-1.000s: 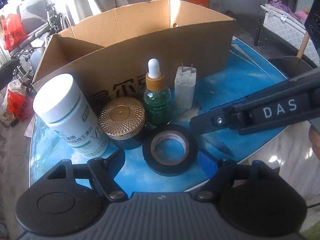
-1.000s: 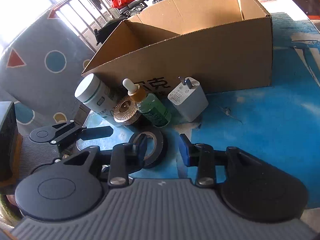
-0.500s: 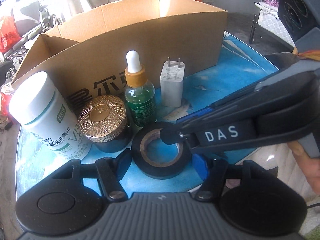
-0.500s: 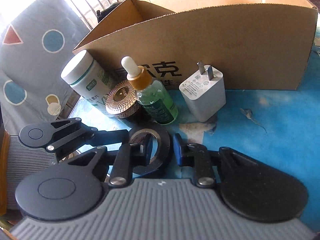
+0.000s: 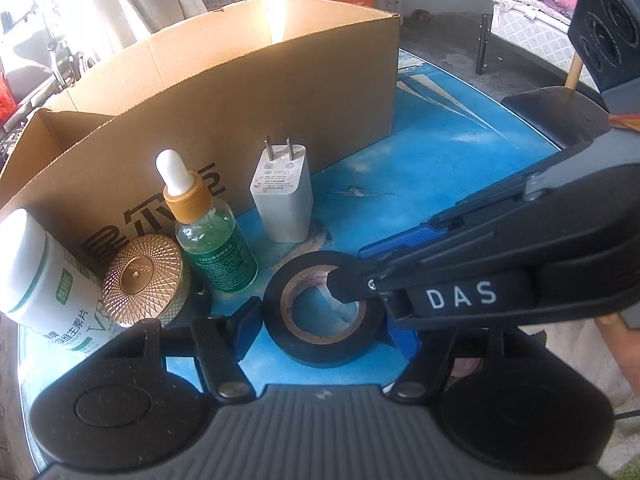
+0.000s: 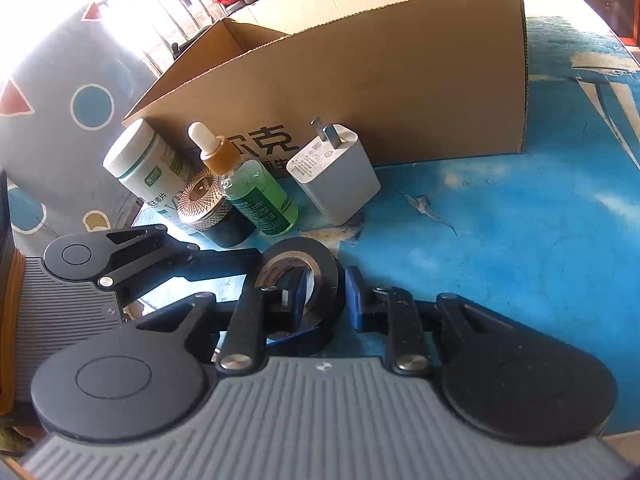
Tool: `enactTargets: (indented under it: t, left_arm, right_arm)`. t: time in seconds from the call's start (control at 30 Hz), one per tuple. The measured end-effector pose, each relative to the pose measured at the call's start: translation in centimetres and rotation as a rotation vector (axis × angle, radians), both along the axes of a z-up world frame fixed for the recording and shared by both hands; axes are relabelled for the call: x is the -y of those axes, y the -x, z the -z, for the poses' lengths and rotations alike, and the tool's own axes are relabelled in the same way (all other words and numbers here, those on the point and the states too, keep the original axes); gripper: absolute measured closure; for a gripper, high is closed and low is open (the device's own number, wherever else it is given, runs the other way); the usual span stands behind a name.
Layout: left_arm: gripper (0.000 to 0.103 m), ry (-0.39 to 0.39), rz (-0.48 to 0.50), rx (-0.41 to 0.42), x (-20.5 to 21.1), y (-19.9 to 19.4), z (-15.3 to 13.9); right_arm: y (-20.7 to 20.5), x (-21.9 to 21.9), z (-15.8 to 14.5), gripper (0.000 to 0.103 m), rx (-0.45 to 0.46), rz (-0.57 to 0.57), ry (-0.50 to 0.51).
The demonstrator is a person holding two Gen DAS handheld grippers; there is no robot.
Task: Organize rigid objects
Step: 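Grasp the black electrical tape roll with the right tool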
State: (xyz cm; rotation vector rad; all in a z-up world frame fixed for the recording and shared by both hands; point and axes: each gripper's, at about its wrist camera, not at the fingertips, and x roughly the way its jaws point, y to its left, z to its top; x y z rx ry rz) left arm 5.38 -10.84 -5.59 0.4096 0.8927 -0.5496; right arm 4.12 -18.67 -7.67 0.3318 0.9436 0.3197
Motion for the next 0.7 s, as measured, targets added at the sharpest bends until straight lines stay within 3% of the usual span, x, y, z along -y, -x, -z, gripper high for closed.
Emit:
enactTargets:
  t: [0.47, 0.7]
  left_arm:
    - [0.035, -0.003, 0.011, 0.054, 0.1, 1.1, -0.9]
    - [0.035, 0.033, 0.03, 0.144, -0.5, 3.0, -4.4]
  right_arm:
    - [0.9, 0.5, -0.6, 0.084, 0.03, 0.011, -0.001]
    - [2.9, -0.1, -4.3, 0.084, 0.116, 0.022, 0.033]
